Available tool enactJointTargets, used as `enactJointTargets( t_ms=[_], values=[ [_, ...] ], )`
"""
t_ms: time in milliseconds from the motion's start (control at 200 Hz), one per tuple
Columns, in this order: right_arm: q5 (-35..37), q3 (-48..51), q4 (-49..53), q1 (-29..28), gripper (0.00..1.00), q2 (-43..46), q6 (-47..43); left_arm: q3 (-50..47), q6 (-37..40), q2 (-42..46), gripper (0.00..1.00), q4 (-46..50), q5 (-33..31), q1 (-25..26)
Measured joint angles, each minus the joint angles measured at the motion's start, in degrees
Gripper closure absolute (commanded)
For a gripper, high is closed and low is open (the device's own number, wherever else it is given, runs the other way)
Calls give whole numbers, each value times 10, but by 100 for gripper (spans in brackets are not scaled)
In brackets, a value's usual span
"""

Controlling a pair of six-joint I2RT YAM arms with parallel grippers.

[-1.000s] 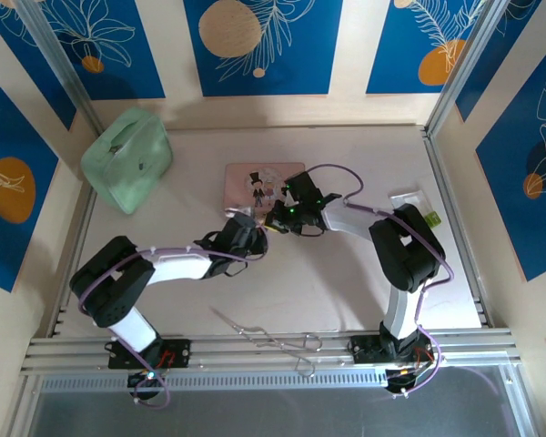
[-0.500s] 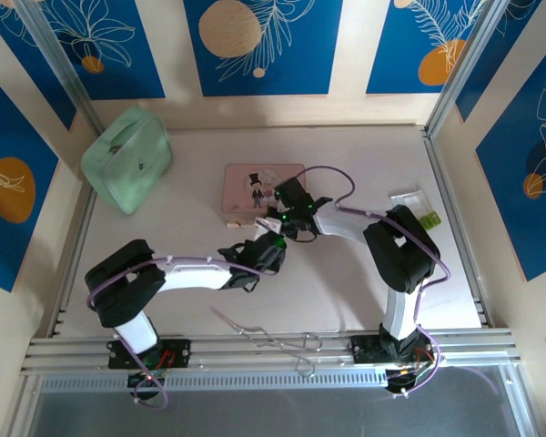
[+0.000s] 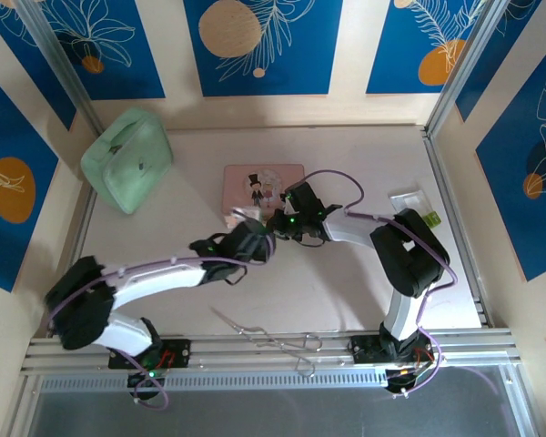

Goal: Unlock the padlock with the key

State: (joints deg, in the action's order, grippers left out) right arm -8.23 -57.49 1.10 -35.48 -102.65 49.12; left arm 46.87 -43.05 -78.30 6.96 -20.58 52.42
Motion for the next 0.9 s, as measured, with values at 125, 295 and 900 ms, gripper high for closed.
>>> enactJointTargets(
  t_ms=[125,295,900],
  values=[
    [-1,-2,17,1,100,2,-16,-30,-32,75,50,25,46,-64],
    [-20,13,-4,10,100,6,-29,-54,-57,96,54,26,123,-117],
    [8,-16,88,2,100,12,-53,-71,-92,32,56,-54,249,-142]
  ],
)
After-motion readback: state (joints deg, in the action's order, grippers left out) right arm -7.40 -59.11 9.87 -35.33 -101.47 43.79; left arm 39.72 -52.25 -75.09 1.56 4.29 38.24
